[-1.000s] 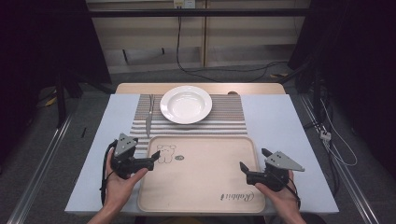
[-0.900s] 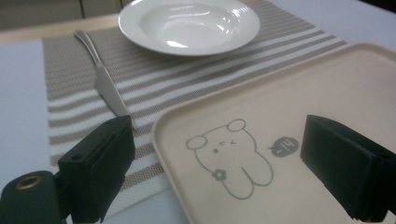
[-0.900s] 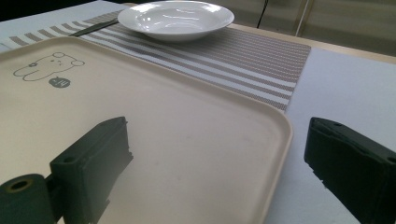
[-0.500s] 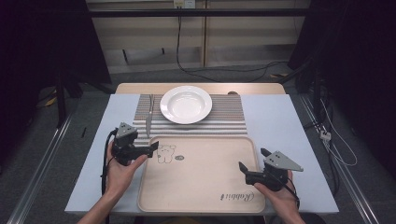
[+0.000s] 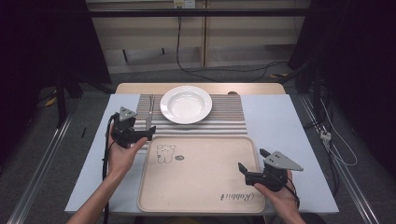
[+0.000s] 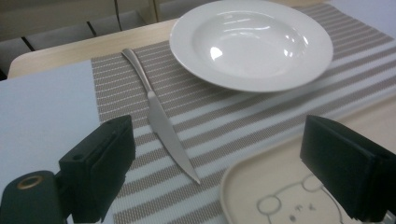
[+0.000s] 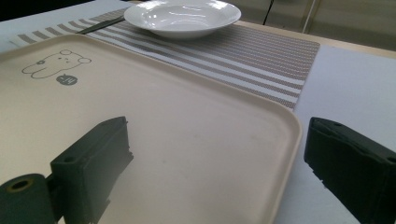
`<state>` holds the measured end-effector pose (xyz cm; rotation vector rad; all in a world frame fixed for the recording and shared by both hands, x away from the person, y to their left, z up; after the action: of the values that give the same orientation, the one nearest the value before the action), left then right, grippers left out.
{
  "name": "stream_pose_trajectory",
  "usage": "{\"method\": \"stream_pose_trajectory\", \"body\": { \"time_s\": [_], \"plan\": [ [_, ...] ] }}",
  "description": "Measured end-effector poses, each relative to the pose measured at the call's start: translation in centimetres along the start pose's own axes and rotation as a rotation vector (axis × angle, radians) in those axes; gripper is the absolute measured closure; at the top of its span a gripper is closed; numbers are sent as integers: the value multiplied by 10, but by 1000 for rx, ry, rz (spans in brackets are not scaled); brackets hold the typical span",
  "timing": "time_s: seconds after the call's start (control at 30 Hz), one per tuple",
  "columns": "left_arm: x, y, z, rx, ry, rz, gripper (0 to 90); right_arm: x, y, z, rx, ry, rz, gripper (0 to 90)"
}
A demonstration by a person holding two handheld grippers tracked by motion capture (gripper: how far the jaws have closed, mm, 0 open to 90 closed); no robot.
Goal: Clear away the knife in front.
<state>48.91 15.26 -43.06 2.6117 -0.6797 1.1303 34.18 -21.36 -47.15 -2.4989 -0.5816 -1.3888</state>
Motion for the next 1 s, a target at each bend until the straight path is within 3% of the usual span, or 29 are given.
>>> {"method": "stream_pose_trajectory", "body": {
  "time_s": [0.1, 0.17, 0.3, 0.4, 0.77, 0.93, 1.0],
  "plan": [
    [7, -7, 8, 23, -12, 2, 102, -1, 0, 2, 9, -6, 0, 73],
    [11, -8, 13, 9, -23, -8, 101, 0, 0, 2, 10, -5, -1, 72],
    [20, -10, 20, 34, -30, 19, 101, -1, -1, 3, 12, -10, -3, 72],
    [26, -12, 24, 20, -30, 1, 103, -1, -1, 3, 11, -10, -4, 72],
    [43, -33, 40, 58, -54, -48, 123, -1, -1, 0, 4, -8, -11, 73],
    [52, -46, 51, 76, -78, -47, 131, -1, -3, 2, 9, -11, -17, 73],
    [53, -50, 55, 94, -96, -25, 132, -1, -3, 2, 12, -11, -20, 73]
  ]
}}
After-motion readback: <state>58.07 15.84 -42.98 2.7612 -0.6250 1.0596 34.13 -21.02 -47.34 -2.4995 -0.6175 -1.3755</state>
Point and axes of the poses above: each handheld gripper's, and its own axes: z roughly forward along the jaws, x roughly out of its top, y roughly to its right, the point moved 8 cm from there along z, roughly forward along the jaws, and after that the axes turned 8 degrees about -y, right-handed, at the moved point
